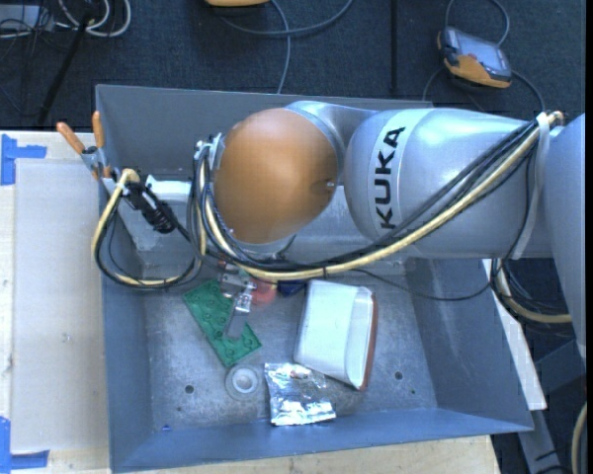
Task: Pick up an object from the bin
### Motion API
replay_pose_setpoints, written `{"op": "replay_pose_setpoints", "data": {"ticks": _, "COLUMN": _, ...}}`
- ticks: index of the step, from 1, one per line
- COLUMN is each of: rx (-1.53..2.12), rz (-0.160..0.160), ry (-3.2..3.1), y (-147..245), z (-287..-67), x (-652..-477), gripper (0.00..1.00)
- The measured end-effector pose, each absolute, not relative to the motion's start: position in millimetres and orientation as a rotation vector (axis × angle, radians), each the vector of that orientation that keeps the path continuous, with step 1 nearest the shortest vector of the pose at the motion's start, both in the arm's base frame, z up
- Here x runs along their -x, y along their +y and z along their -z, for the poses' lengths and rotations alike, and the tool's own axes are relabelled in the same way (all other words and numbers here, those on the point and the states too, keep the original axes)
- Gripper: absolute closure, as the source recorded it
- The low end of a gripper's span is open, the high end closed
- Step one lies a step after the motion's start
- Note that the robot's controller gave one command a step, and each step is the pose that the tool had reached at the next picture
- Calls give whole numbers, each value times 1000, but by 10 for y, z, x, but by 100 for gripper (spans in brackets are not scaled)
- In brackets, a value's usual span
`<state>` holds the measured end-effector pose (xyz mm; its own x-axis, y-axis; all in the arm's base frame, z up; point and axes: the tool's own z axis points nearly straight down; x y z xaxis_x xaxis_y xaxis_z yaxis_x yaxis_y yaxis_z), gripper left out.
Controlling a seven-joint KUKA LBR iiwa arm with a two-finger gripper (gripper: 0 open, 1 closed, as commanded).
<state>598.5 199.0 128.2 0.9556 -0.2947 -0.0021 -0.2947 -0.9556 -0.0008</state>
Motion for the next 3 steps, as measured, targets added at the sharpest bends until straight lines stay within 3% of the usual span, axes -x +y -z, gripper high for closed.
{"op": "replay_pose_setpoints", "data": {"ticks": 1, "rx": 3141, "rz": -8, "ry": 91, "y": 1114, "z": -808, "x": -6042, "gripper": 0}}
{"op": "replay_pose_setpoints", "data": {"ticks": 2, "rx": 3139, "rz": -11, "ry": -4, "y": 1912, "z": -725, "x": -5759, "gripper": 0}}
{"op": "replay_pose_setpoints", "data": {"ticks": 3, "rx": 3142, "rz": -11, "ry": 17, "y": 1853, "z": -722, "x": -5779, "gripper": 100}}
